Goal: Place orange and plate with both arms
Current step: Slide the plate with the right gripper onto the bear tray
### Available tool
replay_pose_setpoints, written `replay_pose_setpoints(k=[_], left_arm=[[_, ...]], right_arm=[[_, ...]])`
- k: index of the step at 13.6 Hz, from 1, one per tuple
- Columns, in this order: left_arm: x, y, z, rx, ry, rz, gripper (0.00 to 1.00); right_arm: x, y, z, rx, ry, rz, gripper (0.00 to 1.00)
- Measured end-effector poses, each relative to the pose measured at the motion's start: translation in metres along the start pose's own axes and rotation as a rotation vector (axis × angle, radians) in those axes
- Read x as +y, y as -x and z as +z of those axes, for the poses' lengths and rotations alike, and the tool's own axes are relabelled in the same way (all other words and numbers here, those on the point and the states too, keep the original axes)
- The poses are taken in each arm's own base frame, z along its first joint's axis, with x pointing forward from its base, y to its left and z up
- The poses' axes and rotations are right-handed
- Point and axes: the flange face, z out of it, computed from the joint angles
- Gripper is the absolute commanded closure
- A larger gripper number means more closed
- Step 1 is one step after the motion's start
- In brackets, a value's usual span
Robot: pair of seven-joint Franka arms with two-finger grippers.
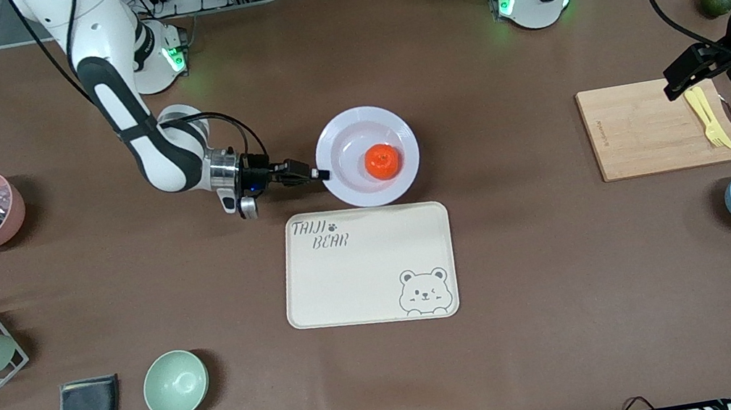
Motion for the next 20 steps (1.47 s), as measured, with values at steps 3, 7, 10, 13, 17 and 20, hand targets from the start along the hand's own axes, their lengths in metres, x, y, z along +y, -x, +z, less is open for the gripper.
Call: replay_pose_setpoints(k=[3,7,10,13,17,20], left_arm=[[0.0,0.0,0.0,0.0,-0.001,0.0,0.0],[0.0,0.0,0.001,-0.001,-0.001,0.0,0.0],[-0.001,0.0,0.001,-0.001,-0.001,-0.001,0.0],[-0.001,0.0,0.001,-0.002,-0.002,-0.001,0.0],[0.0,-0.001,0.002,-0.003,-0.002,0.0,0.0],[0.0,-0.001,0.002,-0.003,-0.002,0.0,0.0]], right_arm=[[-0.017,-0.048,-0.011,0.076,-0.025,-0.026,1.0],[0.017,-0.104,0.003,0.128,0.006,-0.053,1.0],[0.04,-0.131,0.018,0.153,0.045,-0.076,1.0],[0.044,-0.144,0.026,0.161,0.047,-0.09,1.0],[0.052,-0.146,0.028,0.16,0.052,-0.088,0.94],[0.055,-0.146,0.028,0.16,0.055,-0.084,0.32]])
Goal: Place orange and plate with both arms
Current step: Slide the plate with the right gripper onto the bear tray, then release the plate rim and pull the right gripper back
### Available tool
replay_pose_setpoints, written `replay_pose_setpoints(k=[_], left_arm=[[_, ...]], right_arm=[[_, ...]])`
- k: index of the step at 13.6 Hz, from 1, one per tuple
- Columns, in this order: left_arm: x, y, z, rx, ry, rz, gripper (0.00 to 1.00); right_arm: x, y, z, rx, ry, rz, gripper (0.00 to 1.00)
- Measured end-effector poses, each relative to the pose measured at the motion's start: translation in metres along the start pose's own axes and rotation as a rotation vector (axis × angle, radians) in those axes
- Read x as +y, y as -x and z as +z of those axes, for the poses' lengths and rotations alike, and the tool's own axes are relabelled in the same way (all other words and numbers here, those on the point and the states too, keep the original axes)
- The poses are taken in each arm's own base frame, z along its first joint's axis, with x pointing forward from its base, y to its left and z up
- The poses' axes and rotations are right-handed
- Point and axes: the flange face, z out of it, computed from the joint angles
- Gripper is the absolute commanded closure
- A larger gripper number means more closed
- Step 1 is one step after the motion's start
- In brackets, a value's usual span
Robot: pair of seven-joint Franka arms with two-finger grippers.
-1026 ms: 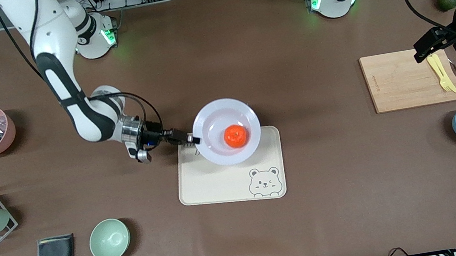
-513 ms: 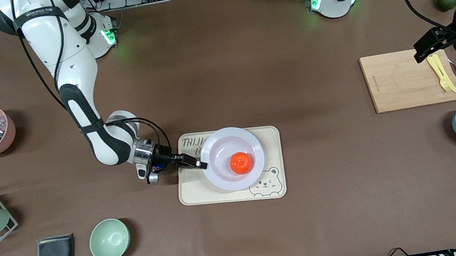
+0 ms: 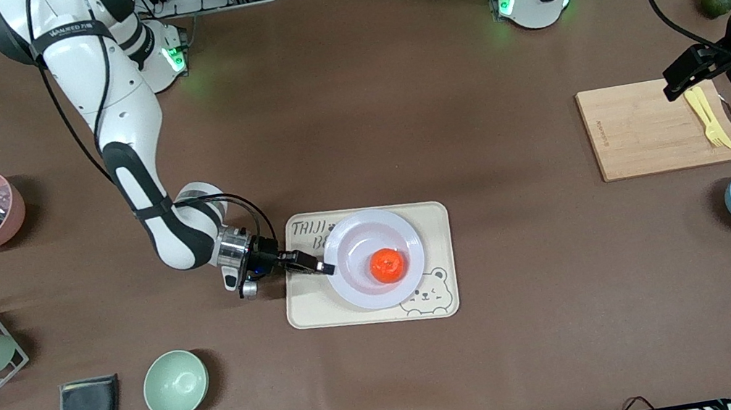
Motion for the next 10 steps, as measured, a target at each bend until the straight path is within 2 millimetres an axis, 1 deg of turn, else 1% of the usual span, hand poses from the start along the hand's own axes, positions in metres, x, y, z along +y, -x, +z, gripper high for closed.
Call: replay_pose_setpoints(k=[1,4,8,10], left_arm=[[0.0,0.0,0.0,0.0,0.0,0.0,0.0],[0.0,0.0,0.0,0.0,0.0,0.001,0.0],[0.0,0.0,0.0,-0.001,0.0,0.001,0.0],[0.0,0.0,0.0,-0.001,0.0,0.0,0.0]], right_arm=[[0.0,0.0,0.0,0.0,0.0,0.0,0.25],[0.001,0.0,-0.001,-0.022,0.015,-0.02,0.29],[0.006,-0.018,-0.02,-0.044,0.053,-0.033,0.33],[0.003,-0.023,-0.023,-0.073,0.072,0.007,0.34]])
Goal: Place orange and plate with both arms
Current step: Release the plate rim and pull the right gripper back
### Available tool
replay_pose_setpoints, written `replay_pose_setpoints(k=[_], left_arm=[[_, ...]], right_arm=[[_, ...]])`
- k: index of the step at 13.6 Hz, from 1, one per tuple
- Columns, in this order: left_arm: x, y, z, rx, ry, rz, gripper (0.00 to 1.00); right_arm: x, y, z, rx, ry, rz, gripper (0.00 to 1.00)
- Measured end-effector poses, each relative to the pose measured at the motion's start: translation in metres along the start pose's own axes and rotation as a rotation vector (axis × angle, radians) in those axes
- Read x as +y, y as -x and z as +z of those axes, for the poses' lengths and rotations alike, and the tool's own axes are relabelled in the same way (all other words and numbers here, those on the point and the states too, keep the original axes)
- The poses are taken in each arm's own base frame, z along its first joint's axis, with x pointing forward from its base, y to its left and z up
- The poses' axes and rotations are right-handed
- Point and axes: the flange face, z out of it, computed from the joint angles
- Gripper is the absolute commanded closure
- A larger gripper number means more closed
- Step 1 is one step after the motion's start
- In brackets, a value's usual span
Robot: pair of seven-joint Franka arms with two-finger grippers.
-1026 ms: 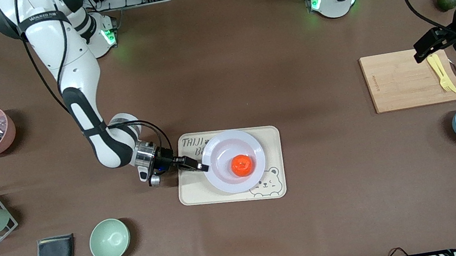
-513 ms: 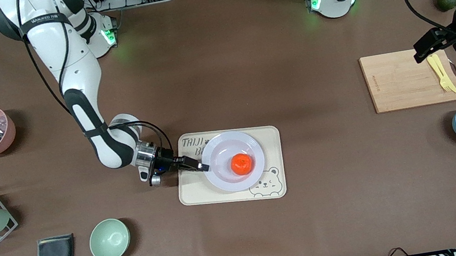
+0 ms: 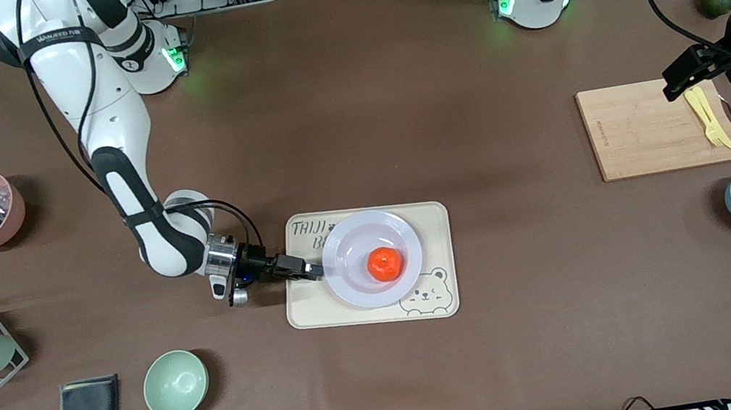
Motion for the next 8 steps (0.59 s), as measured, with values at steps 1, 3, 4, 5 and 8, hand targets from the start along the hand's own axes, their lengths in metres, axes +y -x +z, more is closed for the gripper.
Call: replay_pose_setpoints(k=[1,3,4,5,8], left_arm=[[0.0,0.0,0.0,0.0,0.0,-0.001,0.0],[-0.001,0.0,0.0,-0.001,0.0,-0.001,0.0],[-0.001,0.0,0.001,-0.002,0.0,-0.001,0.0],[-0.001,0.0,0.001,-0.003,0.0,-0.001,0.0],[-0.001,-0.001,0.002,-0.005,-0.001,-0.001,0.0]], right_arm=[[-0.003,-0.002,-0.001,-0.018,0.014,0.019,0.34],[-0.011,-0.009,-0.008,-0.046,0.047,0.063,0.34],[-0.018,-0.012,-0.011,-0.066,0.071,0.081,0.34],[-0.027,-0.016,-0.016,-0.088,0.099,0.093,0.34],[-0.059,-0.037,-0.041,-0.118,0.202,0.111,0.34]])
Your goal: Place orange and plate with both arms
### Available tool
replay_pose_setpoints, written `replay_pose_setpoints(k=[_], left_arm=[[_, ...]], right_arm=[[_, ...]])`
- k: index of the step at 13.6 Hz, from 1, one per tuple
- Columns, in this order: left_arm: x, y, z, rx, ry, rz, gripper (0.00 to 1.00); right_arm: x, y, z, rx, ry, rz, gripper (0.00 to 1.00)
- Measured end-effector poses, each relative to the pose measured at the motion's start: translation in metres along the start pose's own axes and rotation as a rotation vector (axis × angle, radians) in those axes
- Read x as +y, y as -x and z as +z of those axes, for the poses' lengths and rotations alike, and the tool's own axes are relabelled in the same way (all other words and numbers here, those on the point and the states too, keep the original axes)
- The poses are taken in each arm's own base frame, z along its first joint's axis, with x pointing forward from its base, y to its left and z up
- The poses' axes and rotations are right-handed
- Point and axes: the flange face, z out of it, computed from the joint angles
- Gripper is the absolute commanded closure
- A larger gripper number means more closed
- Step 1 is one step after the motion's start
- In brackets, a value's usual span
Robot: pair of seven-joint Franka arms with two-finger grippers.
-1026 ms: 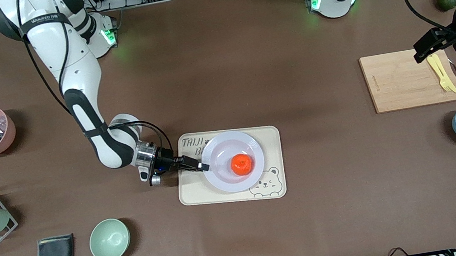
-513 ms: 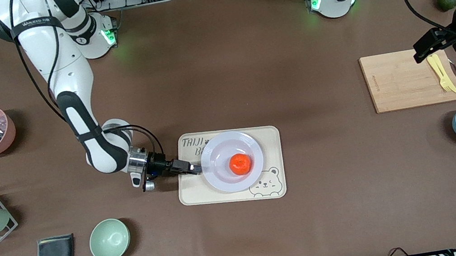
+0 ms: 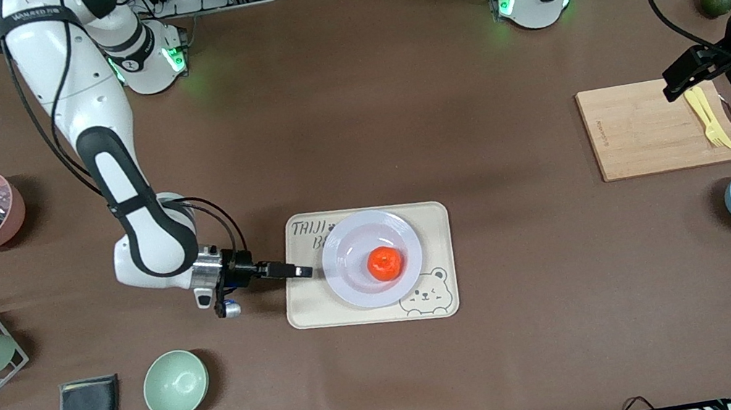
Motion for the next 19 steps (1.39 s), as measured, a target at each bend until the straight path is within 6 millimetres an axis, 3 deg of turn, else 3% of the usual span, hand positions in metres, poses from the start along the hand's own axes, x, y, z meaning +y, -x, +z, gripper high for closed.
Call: replay_pose_setpoints(k=[4,8,11,12,13,17,19], left_arm=[[0.001,0.0,0.001,-0.002,0.0,0.001,0.0],[0.006,0.002,-0.002,0.004,0.0,0.011,0.0],[0.006,0.002,-0.003,0.005,0.001,0.011,0.0],[0.006,0.002,-0.003,0.005,0.001,0.011,0.0],[0.006,0.002,-0.003,0.005,0.001,0.011,0.0],[0.006,0.002,-0.002,0.004,0.0,0.011,0.0],[0.006,0.002,-0.002,0.004,0.0,0.01,0.0]], right_arm=[[-0.03,-0.018,-0.061,-0.064,0.119,0.012,0.26],[-0.009,-0.049,-0.166,-0.1,0.247,-0.028,0.25],[-0.006,-0.058,-0.239,-0.147,0.337,-0.056,0.22],[-0.01,-0.06,-0.259,-0.161,0.382,-0.067,0.17],[-0.017,-0.061,-0.276,-0.17,0.437,-0.079,0.0],[-0.058,-0.054,-0.319,-0.164,0.668,-0.161,0.0],[-0.067,-0.048,-0.331,-0.182,0.715,-0.171,0.0]])
